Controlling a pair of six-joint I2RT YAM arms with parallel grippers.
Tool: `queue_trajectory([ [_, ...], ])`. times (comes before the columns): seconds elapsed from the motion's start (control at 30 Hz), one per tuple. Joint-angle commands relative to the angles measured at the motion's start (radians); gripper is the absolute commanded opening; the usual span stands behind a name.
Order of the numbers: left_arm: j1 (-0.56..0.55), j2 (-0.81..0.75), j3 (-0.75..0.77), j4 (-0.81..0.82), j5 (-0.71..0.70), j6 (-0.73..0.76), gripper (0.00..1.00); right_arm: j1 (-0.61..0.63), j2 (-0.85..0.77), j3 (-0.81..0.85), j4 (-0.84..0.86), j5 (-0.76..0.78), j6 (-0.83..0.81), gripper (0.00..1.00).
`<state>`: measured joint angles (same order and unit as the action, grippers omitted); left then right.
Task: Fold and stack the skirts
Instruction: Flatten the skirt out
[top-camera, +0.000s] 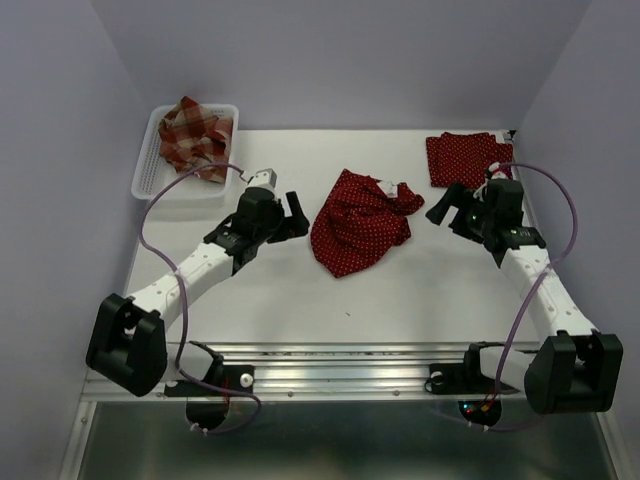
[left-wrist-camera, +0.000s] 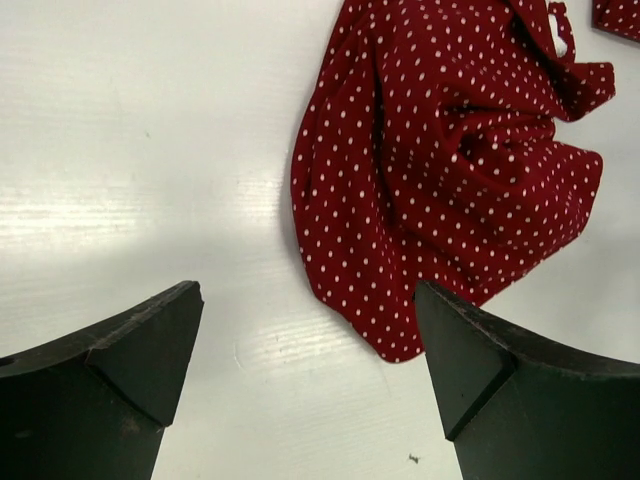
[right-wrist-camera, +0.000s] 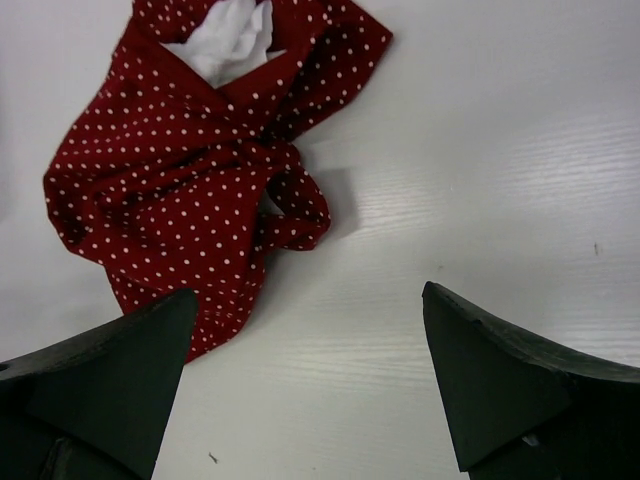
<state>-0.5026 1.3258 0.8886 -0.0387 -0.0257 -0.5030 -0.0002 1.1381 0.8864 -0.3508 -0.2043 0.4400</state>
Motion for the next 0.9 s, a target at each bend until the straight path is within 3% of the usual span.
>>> queue_trajectory([
  [0.0,-0.022,-0.086,-0.114,0.058,0.05,-0.069,0.99,0.014,0.052,-0.026,0.029,-0.015,-0.012,1.0],
  [0.27,-0.214,-0.014,-0.254,0.224,0.133,-0.186,0.99,0.014,0.233,0.002,0.044,0.082,0.019,1.0],
  [0.63,-0.235,0.257,-0.139,0.286,0.123,-0.212,0.95,0.014,0.285,-0.047,0.098,0.005,0.045,1.0],
  [0.77,-0.235,0.337,-0.091,0.28,0.144,-0.19,0.78,0.014,0.308,-0.072,0.153,-0.075,0.046,1.0],
  [0.87,-0.235,0.368,-0.079,0.289,0.148,-0.189,0.52,0.014,0.348,-0.073,0.176,-0.11,0.054,1.0],
])
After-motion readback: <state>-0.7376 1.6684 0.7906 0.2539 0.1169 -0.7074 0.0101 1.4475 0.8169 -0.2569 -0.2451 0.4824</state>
